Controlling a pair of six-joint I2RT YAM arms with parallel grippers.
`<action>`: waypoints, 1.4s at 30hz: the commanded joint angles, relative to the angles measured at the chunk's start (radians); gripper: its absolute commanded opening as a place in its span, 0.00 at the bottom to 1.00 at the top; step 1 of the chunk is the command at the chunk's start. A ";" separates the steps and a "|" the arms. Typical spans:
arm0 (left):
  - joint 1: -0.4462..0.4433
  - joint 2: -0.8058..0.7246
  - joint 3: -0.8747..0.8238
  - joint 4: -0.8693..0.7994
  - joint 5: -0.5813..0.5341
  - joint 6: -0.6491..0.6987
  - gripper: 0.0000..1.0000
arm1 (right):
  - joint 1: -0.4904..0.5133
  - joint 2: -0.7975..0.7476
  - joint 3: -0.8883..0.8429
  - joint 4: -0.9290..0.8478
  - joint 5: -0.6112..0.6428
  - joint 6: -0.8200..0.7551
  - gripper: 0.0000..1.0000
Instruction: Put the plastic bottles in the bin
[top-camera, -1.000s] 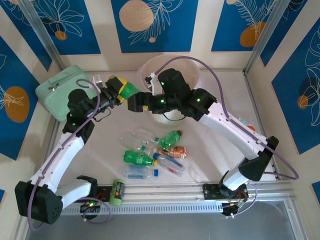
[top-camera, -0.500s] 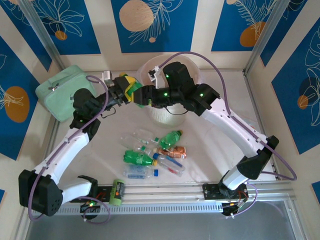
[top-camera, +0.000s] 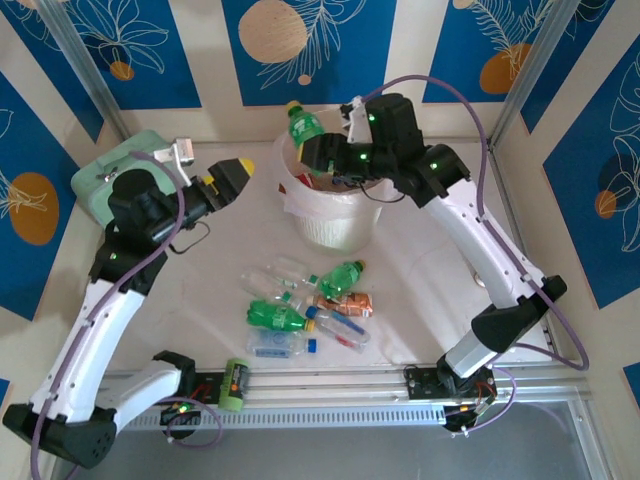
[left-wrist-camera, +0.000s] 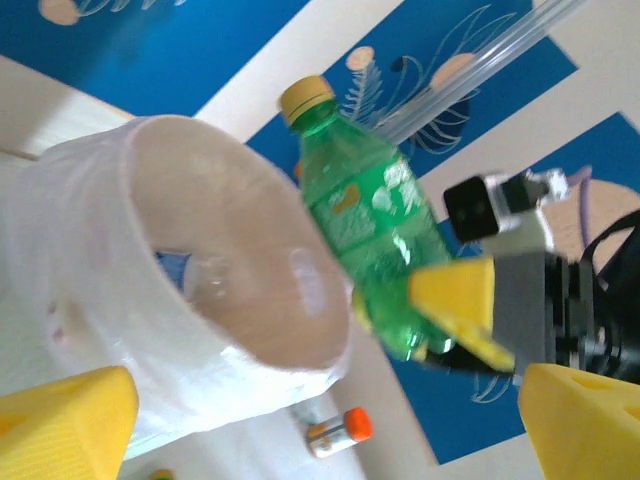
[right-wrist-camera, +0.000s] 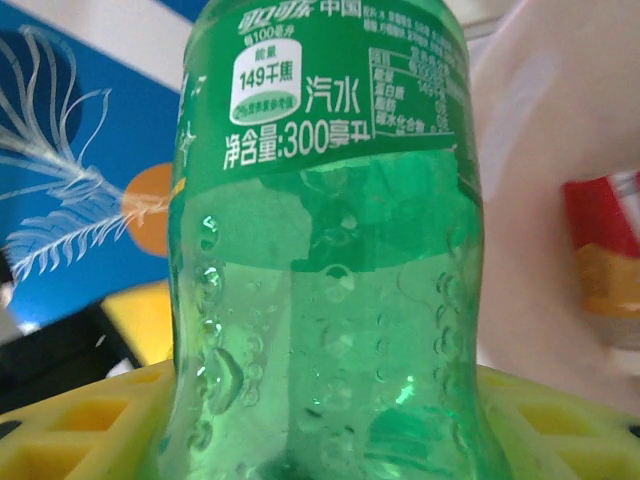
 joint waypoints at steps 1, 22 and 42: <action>-0.015 -0.007 -0.082 -0.130 -0.053 0.131 0.92 | -0.049 0.042 0.055 -0.060 0.029 -0.041 0.57; -0.425 0.260 -0.195 -0.087 -0.182 0.330 0.88 | -0.050 -0.042 0.088 -0.216 0.192 -0.140 0.84; -0.613 0.677 0.054 -0.297 -0.272 0.574 0.88 | -0.153 -0.705 -0.595 -0.229 0.222 -0.013 0.86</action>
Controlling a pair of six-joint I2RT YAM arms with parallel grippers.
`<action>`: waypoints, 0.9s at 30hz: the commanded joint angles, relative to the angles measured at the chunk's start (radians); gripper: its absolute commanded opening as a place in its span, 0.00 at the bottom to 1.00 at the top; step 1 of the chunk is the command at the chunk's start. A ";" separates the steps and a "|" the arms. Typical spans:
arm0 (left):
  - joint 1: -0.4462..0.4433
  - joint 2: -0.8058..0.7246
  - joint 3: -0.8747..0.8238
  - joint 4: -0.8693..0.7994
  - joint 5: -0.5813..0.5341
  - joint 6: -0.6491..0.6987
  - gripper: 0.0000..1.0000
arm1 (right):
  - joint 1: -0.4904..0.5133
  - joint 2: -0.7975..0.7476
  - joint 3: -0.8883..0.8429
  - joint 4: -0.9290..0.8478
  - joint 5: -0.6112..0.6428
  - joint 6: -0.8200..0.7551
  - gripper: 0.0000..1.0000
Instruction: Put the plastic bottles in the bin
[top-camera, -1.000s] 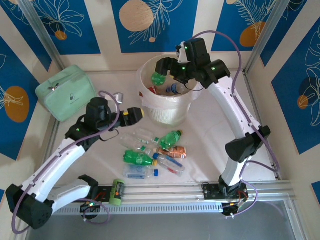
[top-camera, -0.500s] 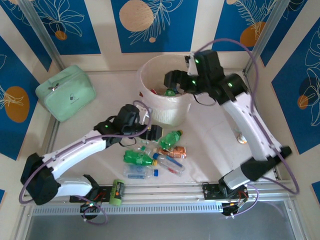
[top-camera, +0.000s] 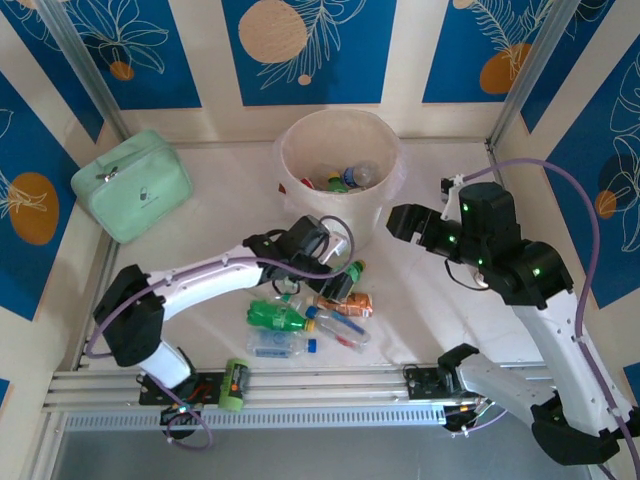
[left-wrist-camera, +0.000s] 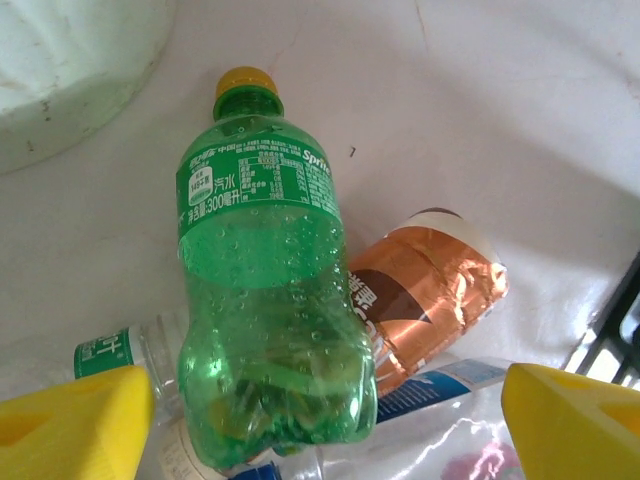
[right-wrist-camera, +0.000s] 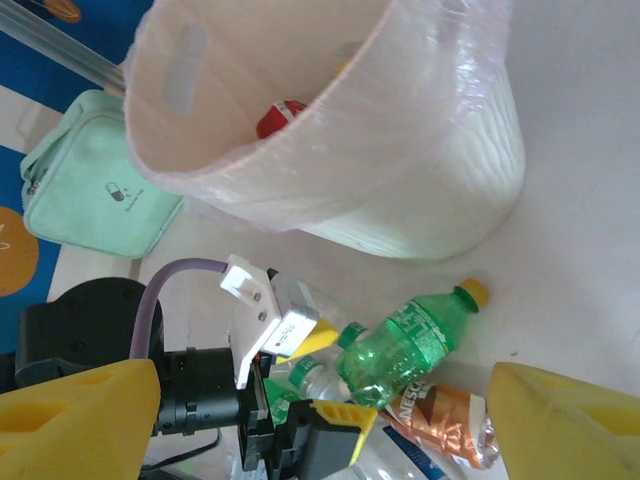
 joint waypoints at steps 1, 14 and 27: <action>-0.017 0.052 0.066 -0.080 -0.038 0.049 0.87 | -0.018 -0.021 -0.021 -0.010 -0.036 0.022 0.86; -0.031 0.171 0.166 -0.190 -0.087 0.065 0.82 | -0.054 -0.040 -0.064 0.008 -0.081 0.037 0.86; -0.035 0.197 0.189 -0.212 -0.053 0.077 0.67 | -0.092 -0.037 -0.079 0.025 -0.110 0.047 0.85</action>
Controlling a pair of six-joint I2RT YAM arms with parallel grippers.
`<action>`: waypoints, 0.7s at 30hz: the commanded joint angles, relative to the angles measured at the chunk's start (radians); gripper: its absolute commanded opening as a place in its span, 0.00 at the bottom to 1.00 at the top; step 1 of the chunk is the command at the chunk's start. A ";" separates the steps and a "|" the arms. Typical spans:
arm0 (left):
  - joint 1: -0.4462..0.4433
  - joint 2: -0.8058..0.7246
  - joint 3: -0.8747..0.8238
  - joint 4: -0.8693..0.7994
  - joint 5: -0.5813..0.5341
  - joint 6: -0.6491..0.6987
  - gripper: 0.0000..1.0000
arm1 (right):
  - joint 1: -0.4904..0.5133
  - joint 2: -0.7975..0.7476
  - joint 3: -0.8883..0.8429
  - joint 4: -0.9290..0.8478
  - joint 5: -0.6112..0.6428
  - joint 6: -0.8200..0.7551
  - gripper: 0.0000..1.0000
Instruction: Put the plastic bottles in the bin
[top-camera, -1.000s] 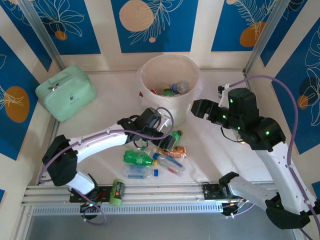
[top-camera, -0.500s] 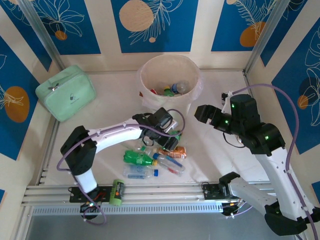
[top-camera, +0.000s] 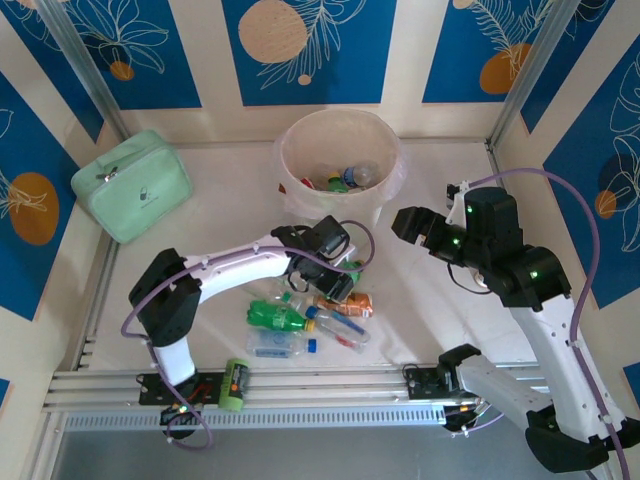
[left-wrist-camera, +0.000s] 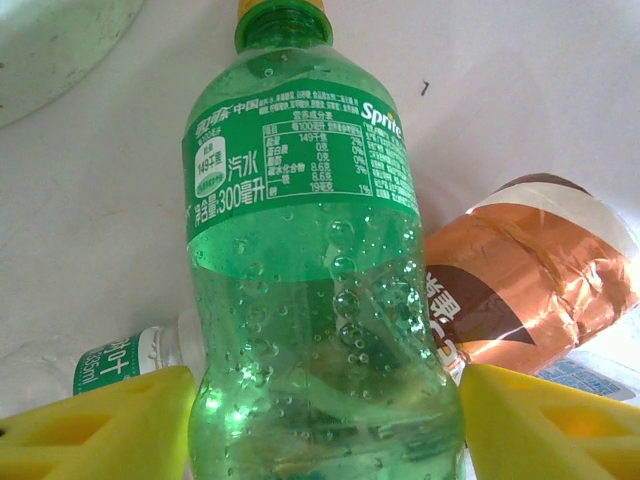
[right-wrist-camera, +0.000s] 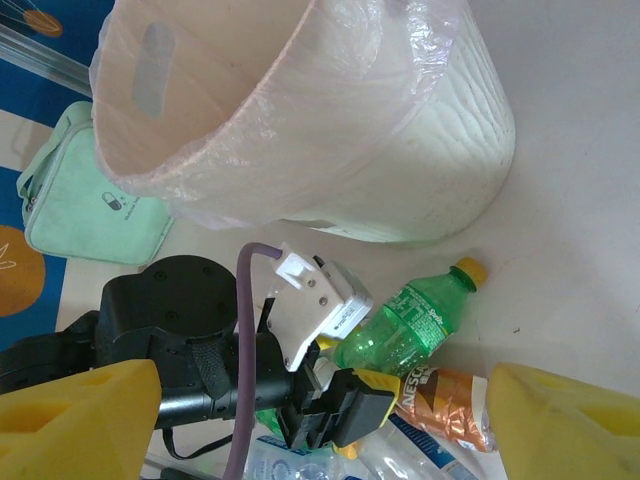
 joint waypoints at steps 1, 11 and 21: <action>-0.013 0.017 0.029 -0.034 0.017 0.024 0.65 | -0.009 -0.011 -0.018 0.011 -0.026 0.013 0.85; -0.013 -0.035 0.028 -0.039 0.035 0.022 0.56 | -0.032 -0.016 -0.013 0.008 -0.021 0.015 0.85; -0.013 -0.260 -0.037 0.040 0.070 -0.020 0.53 | -0.048 -0.011 0.001 0.021 -0.047 0.029 0.85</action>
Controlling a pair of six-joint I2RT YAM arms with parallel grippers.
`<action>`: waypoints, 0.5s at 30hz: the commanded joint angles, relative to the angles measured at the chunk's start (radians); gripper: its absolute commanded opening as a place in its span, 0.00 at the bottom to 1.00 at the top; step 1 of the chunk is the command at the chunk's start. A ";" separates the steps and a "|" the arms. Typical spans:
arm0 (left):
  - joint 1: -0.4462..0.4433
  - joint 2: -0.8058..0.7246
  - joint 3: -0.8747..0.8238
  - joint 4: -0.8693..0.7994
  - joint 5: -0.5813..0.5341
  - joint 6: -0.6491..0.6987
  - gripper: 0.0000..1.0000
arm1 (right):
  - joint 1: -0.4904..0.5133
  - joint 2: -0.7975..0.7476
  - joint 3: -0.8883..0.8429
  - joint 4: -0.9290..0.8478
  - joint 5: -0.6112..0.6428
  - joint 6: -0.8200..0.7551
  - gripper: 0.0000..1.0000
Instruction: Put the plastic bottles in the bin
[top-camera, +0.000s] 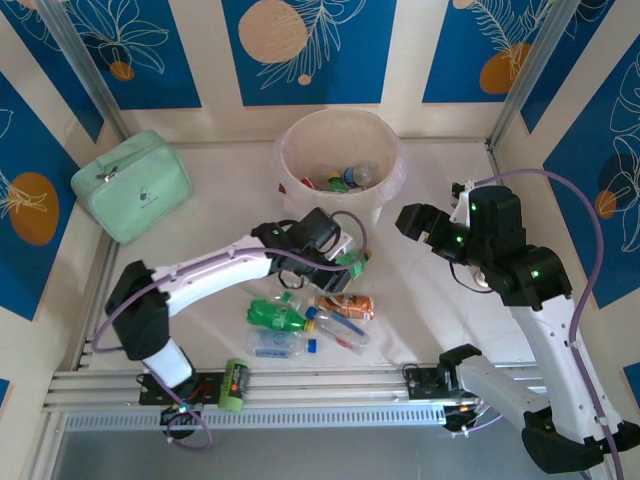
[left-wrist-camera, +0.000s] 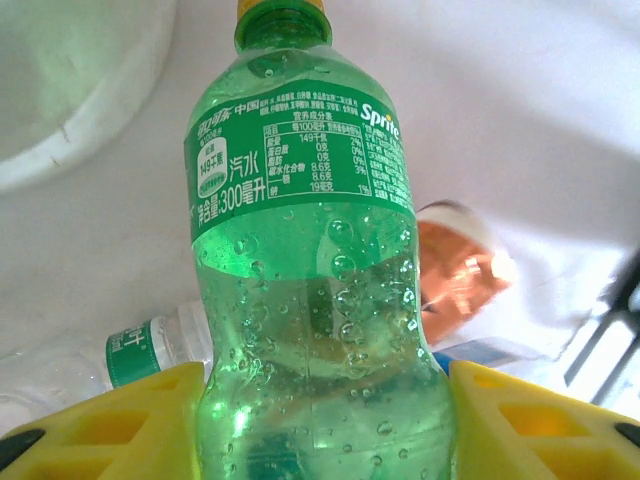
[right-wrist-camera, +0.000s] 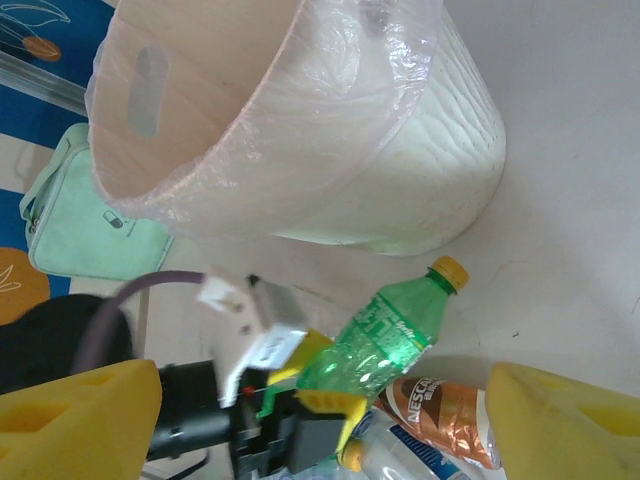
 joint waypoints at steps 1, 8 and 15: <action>-0.011 -0.113 -0.044 0.056 0.051 -0.026 0.53 | -0.008 -0.011 0.007 0.019 -0.038 0.015 0.85; -0.010 -0.325 -0.143 0.202 0.055 -0.117 0.55 | -0.011 0.008 -0.005 0.119 -0.184 0.060 0.88; -0.011 -0.503 -0.221 0.411 0.002 -0.207 0.58 | 0.040 0.086 -0.046 0.336 -0.354 0.157 0.99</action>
